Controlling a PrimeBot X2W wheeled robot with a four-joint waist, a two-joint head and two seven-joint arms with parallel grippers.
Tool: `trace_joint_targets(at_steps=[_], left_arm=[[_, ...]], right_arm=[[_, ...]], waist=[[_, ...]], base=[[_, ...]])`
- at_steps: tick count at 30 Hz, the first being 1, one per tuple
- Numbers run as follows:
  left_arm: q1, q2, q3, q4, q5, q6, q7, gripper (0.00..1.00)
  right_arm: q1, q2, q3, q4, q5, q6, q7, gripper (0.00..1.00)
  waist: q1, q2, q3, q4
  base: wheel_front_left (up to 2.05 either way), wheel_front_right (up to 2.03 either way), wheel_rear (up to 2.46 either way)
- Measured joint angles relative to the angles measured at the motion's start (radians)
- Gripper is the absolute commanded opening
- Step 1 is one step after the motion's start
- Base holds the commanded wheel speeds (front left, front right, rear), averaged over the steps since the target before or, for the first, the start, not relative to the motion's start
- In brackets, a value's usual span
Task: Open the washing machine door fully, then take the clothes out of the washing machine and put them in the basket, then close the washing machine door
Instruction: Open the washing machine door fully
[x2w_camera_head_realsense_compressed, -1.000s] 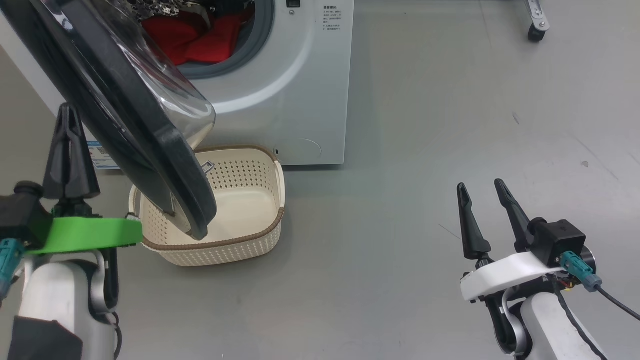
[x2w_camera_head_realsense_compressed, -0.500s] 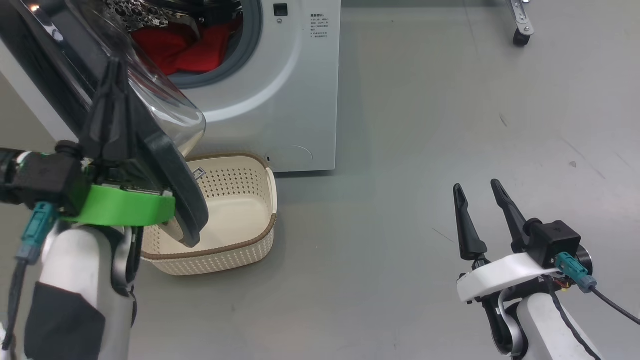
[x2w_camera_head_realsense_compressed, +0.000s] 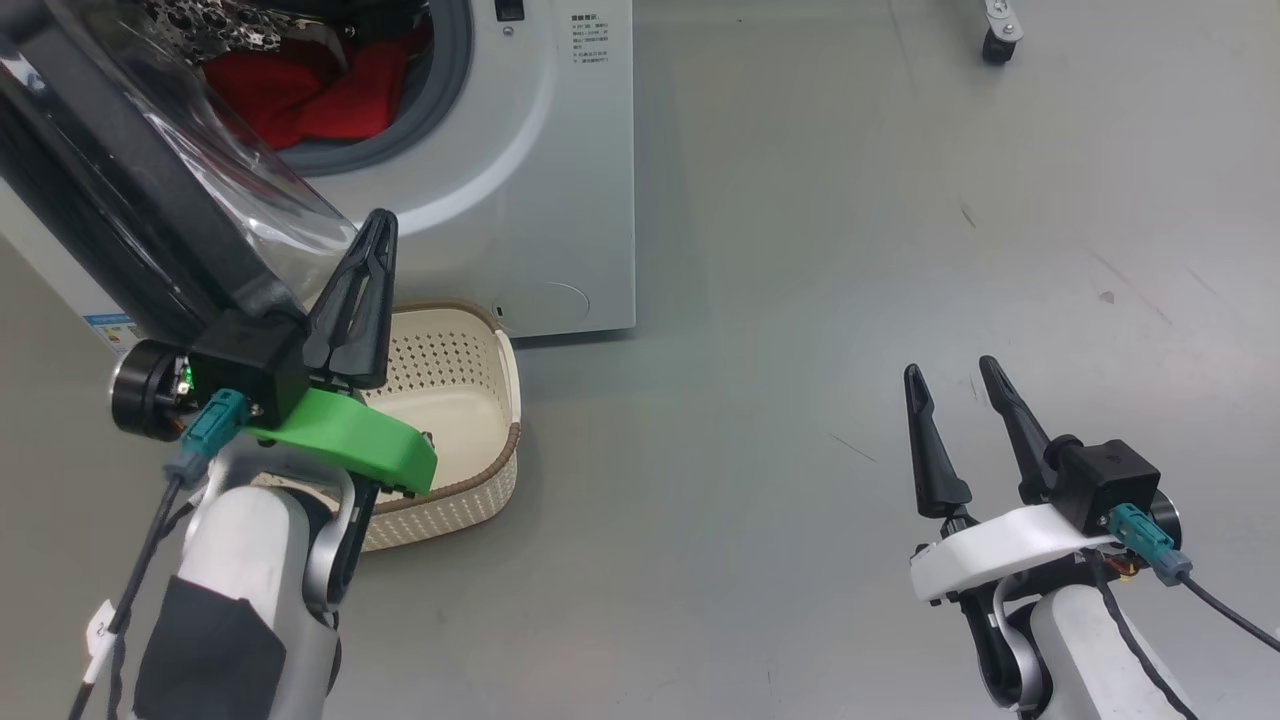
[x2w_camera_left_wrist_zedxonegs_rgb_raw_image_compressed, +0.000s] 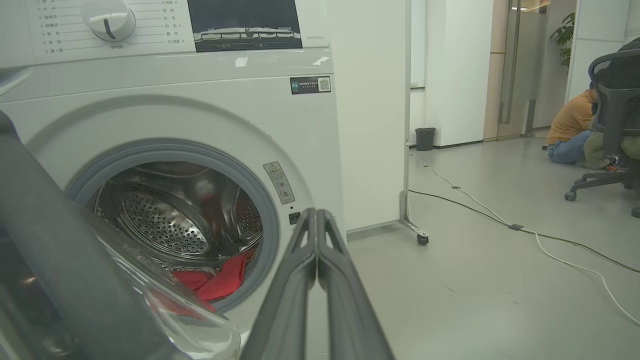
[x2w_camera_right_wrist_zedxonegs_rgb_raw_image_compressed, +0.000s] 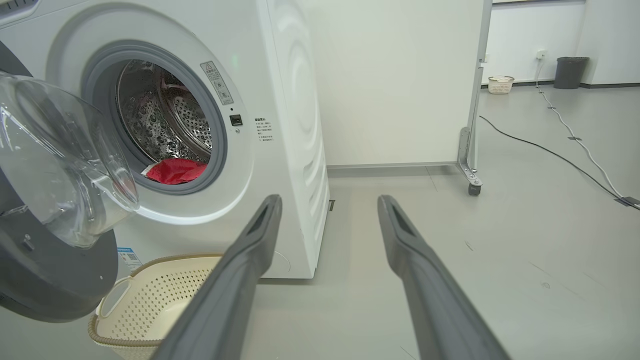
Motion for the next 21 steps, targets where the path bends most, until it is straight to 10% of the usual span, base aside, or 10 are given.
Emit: trace_joint_targets(at_steps=[21], left_arm=[[0.05, -0.008, 0.048, 0.19, -0.063, 0.063, 0.074, 0.0]], right_arm=[[0.0, 0.019, -0.035, 0.0, -0.011, 0.016, 0.0, 1.0]], waist=[[0.0, 0.0, 0.026, -0.029]], base=[[0.0, 0.0, 0.0]])
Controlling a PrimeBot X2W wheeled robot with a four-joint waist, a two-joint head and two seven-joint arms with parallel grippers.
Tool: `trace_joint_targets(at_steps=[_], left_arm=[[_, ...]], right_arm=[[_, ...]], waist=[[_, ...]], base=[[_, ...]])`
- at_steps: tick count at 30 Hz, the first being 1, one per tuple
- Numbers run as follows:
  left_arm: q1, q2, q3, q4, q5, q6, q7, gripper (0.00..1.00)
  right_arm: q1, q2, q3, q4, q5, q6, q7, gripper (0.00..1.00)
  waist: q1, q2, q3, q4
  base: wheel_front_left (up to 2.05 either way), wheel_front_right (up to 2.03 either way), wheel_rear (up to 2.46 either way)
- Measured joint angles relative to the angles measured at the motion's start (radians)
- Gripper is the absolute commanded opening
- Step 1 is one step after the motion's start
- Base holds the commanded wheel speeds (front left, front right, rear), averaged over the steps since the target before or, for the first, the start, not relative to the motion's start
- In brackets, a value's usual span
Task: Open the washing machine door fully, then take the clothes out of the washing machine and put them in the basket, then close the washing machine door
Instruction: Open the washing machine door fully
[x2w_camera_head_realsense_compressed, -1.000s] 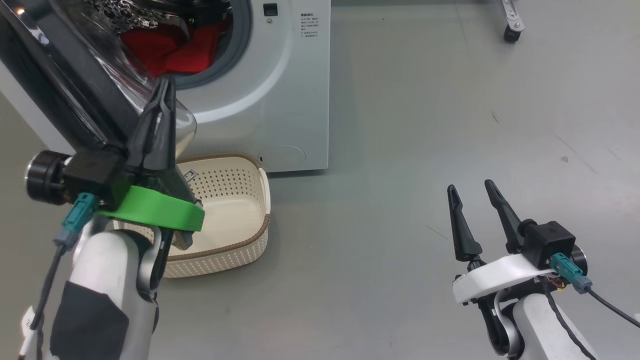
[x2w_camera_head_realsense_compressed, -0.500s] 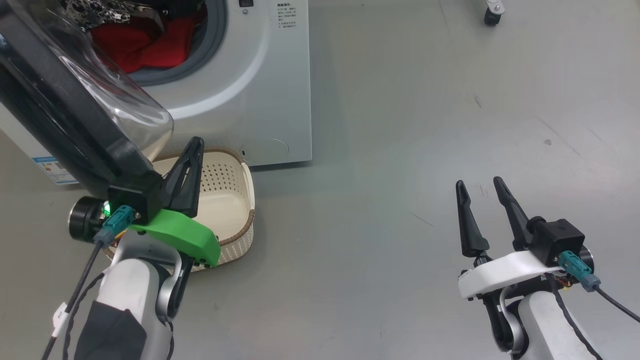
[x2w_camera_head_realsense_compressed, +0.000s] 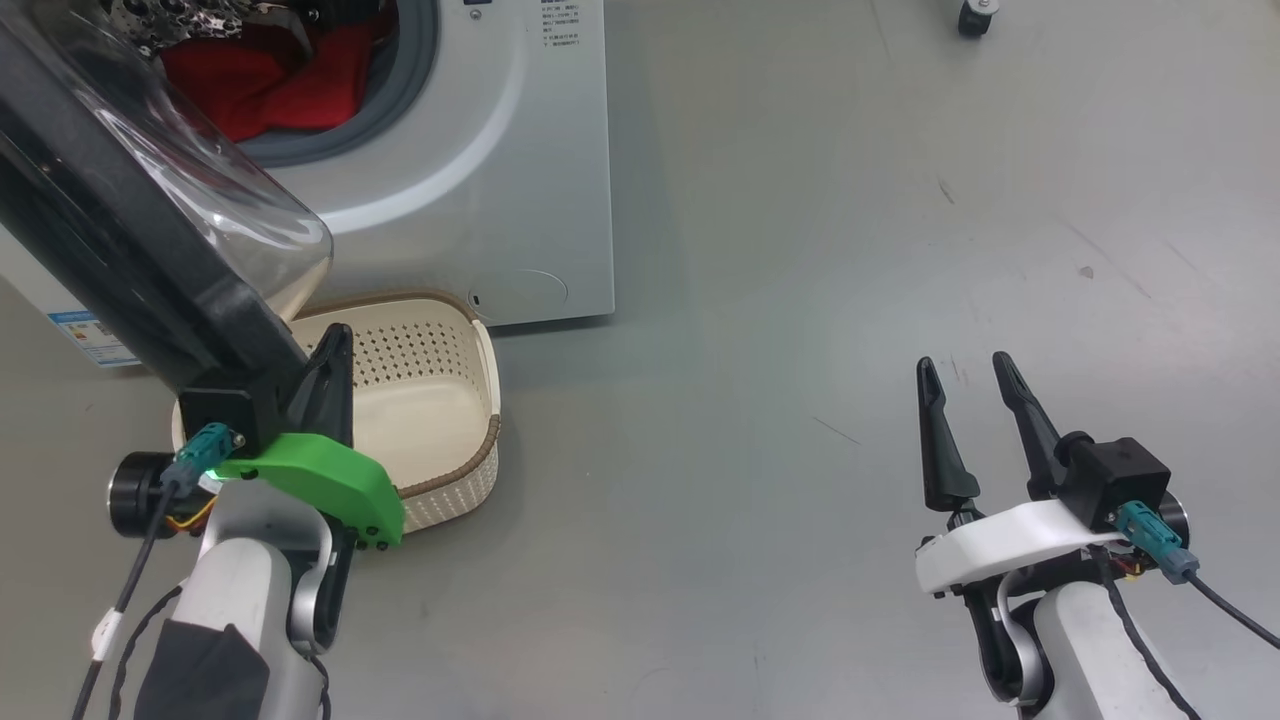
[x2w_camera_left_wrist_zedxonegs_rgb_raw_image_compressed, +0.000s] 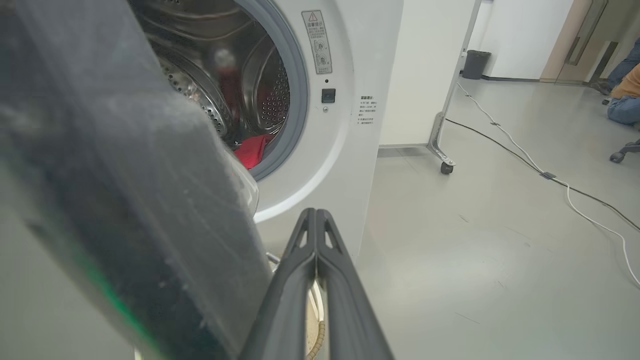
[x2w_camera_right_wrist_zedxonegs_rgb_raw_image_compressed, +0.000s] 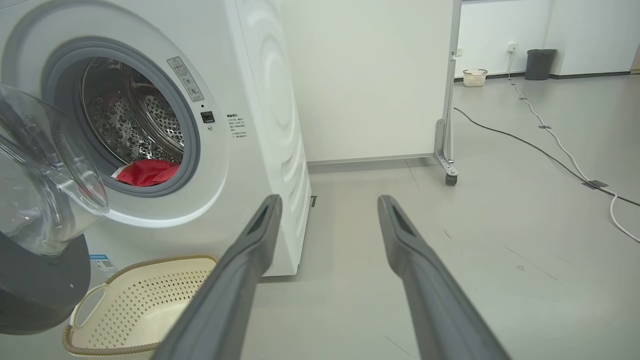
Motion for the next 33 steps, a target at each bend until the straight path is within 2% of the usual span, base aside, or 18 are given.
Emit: trace_joint_targets(at_steps=[7, 15, 33], left_arm=[[-0.002, -0.003, 0.025, 0.026, -0.006, 0.025, -0.006, 0.0], [-0.006, -0.009, 0.02, 0.062, -0.015, 0.026, -0.028, 0.0], [-0.012, -0.027, -0.008, 0.117, -0.033, 0.023, -0.079, 0.0]], right_arm=[[0.0, 0.005, -0.002, 0.001, -0.006, 0.008, 0.0, 1.0], [0.002, 0.009, -0.012, 0.01, -0.013, 0.015, 0.0, 1.0], [0.023, 0.012, -0.041, 0.015, -0.028, 0.024, 0.0, 1.0]], waist=[[0.0, 0.0, 0.007, -0.006], [0.0, 0.0, 0.007, 0.002], [0.0, 0.0, -0.018, 0.101]], base=[[0.0, 0.0, 0.0], [0.0, 0.0, 0.0], [0.0, 0.0, 0.0]])
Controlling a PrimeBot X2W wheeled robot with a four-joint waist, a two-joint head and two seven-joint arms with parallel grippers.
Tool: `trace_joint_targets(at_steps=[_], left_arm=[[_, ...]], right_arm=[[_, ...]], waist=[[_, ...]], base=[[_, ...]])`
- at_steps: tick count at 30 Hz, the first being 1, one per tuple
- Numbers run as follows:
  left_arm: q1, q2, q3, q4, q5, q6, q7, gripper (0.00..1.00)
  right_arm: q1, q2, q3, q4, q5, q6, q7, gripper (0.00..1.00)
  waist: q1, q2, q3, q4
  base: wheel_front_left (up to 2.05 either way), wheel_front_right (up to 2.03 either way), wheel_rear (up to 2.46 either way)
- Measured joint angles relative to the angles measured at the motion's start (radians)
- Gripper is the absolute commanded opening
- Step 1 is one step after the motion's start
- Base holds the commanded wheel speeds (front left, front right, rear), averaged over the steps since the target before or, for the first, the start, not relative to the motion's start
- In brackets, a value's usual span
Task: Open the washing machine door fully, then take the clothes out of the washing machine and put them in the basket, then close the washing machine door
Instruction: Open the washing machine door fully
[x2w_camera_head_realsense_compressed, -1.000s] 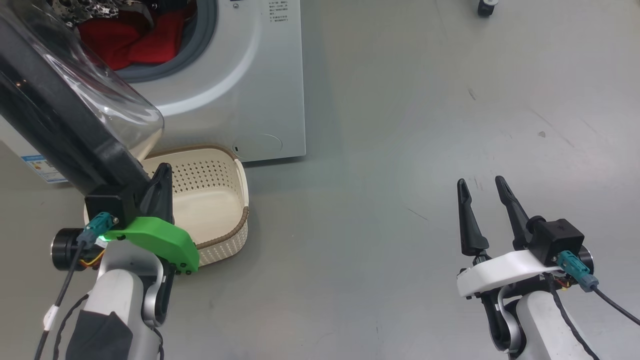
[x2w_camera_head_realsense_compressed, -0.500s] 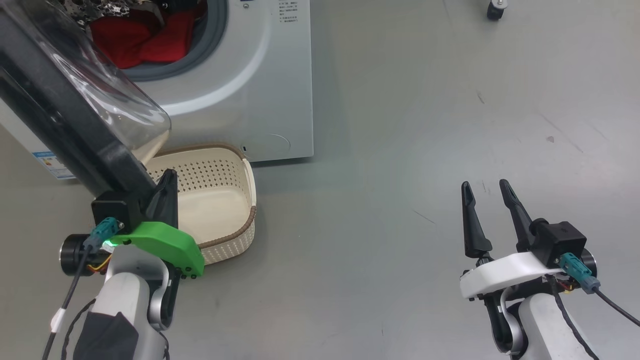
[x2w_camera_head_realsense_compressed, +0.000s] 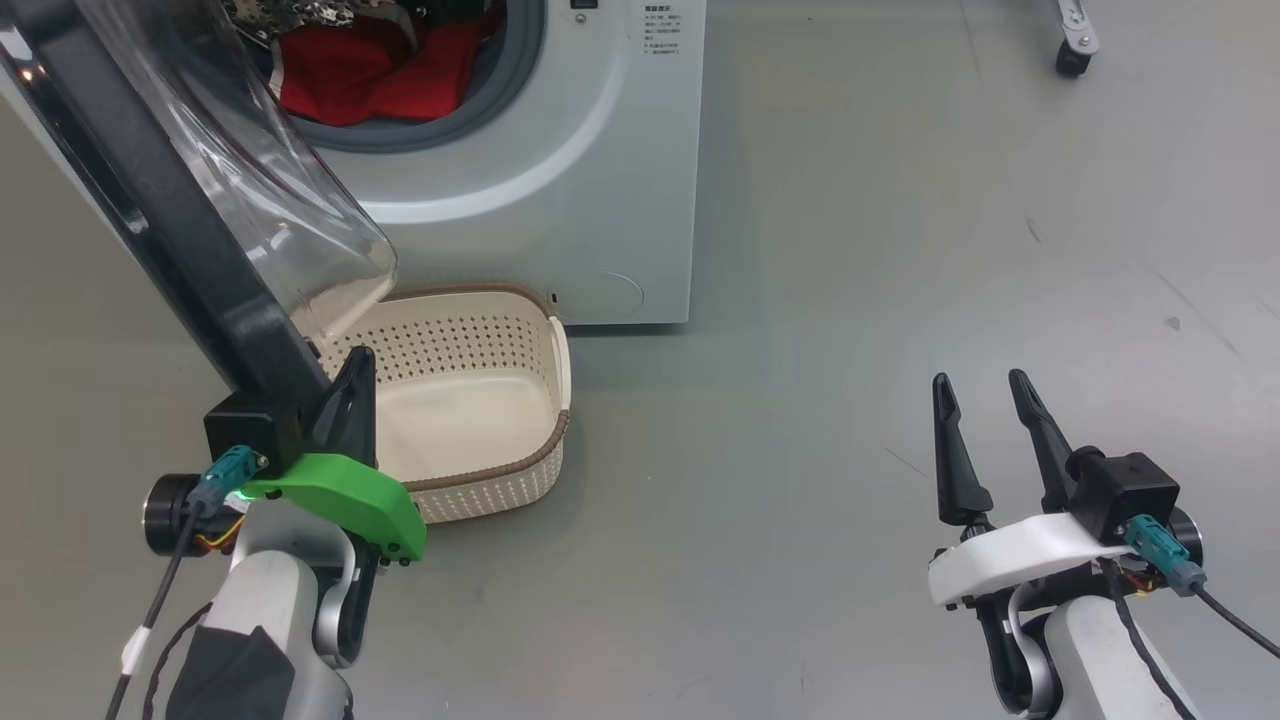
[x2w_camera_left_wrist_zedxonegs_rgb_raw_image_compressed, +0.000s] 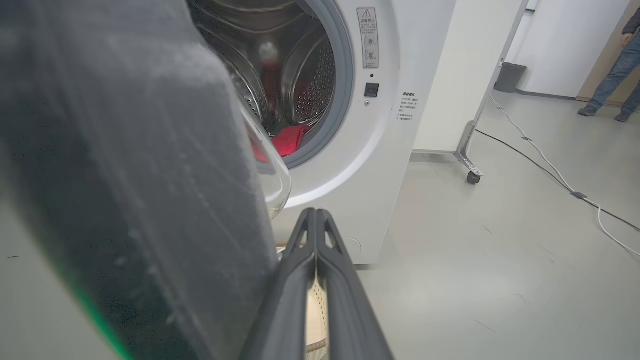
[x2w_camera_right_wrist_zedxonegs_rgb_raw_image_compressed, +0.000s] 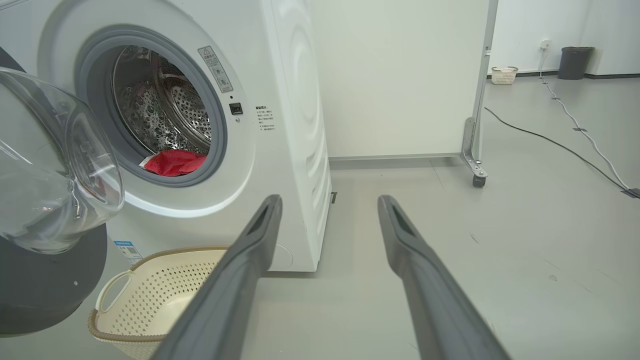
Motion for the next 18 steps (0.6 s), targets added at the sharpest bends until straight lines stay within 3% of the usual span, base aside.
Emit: trace_joint_targets(at_steps=[18], left_arm=[[0.0, 0.001, 0.01, 0.046, -0.027, 0.003, -0.045, 0.0]], right_arm=[[0.02, 0.005, -0.011, 0.009, -0.002, 0.018, 0.0, 1.0]], waist=[[0.0, 0.0, -0.014, 0.158]], base=[[0.0, 0.0, 0.0]])
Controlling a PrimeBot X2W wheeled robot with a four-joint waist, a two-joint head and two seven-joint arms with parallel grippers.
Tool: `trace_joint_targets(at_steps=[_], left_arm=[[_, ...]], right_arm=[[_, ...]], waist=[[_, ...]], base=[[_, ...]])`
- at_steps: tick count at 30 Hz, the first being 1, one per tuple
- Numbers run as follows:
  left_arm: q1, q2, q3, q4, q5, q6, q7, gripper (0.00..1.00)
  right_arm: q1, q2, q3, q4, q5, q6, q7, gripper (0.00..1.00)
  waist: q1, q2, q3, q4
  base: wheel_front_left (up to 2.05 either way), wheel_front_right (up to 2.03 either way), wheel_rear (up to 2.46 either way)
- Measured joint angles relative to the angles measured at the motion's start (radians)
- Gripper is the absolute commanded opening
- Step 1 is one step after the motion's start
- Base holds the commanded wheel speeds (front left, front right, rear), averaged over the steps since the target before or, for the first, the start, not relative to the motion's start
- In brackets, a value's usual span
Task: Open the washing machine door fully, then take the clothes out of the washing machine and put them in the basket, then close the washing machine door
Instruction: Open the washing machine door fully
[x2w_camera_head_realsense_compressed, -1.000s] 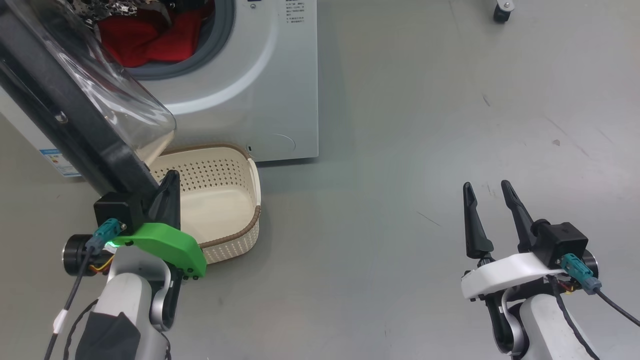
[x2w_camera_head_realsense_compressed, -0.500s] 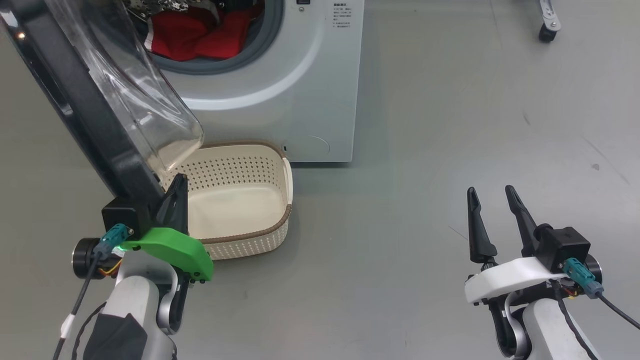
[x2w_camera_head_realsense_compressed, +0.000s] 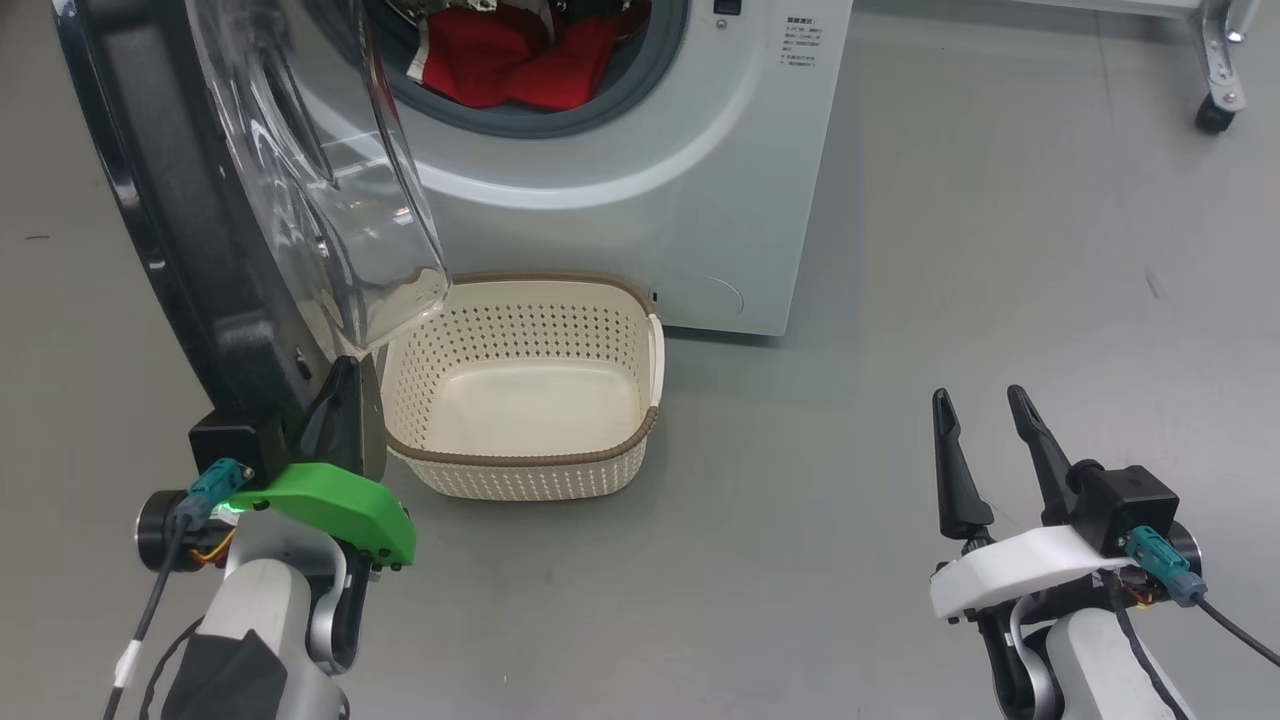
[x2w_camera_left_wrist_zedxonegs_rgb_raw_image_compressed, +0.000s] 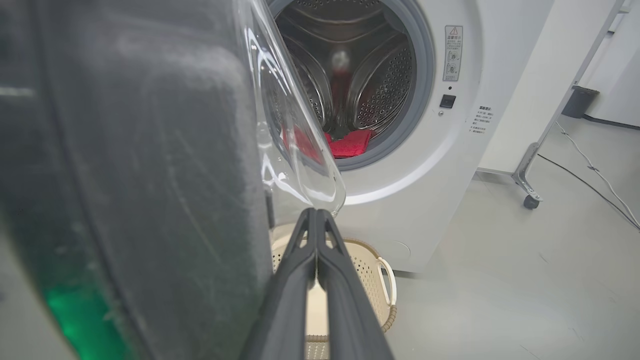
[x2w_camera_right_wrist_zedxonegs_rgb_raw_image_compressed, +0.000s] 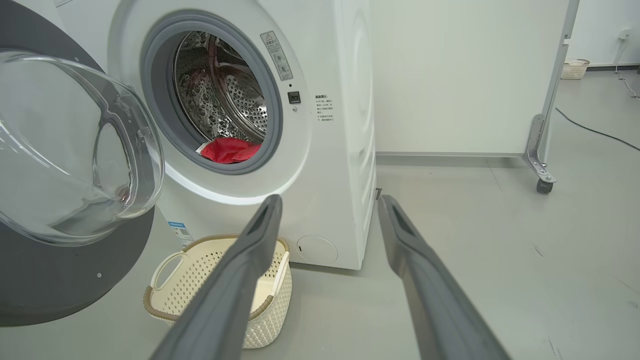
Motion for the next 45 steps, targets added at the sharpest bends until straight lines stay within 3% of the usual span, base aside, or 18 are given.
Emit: trace_joint_targets(at_steps=[24, 45], left_arm=[[-0.002, 0.034, 0.111, 0.002, -0.058, 0.033, -0.035, 0.0], [-0.072, 0.196, 0.348, -0.01, -0.157, 0.064, -0.053, 0.0]], right_arm=[[-0.004, 0.002, 0.028, 0.004, -0.013, 0.012, 0.0, 1.0], [-0.085, -0.026, 0.042, -0.002, -0.045, 0.017, 0.0, 1.0]], waist=[[0.0, 0.0, 0.064, 0.08], [0.0, 0.0, 0.226, 0.092]], base=[[0.0, 0.0, 0.0], [0.0, 0.0, 0.0]])
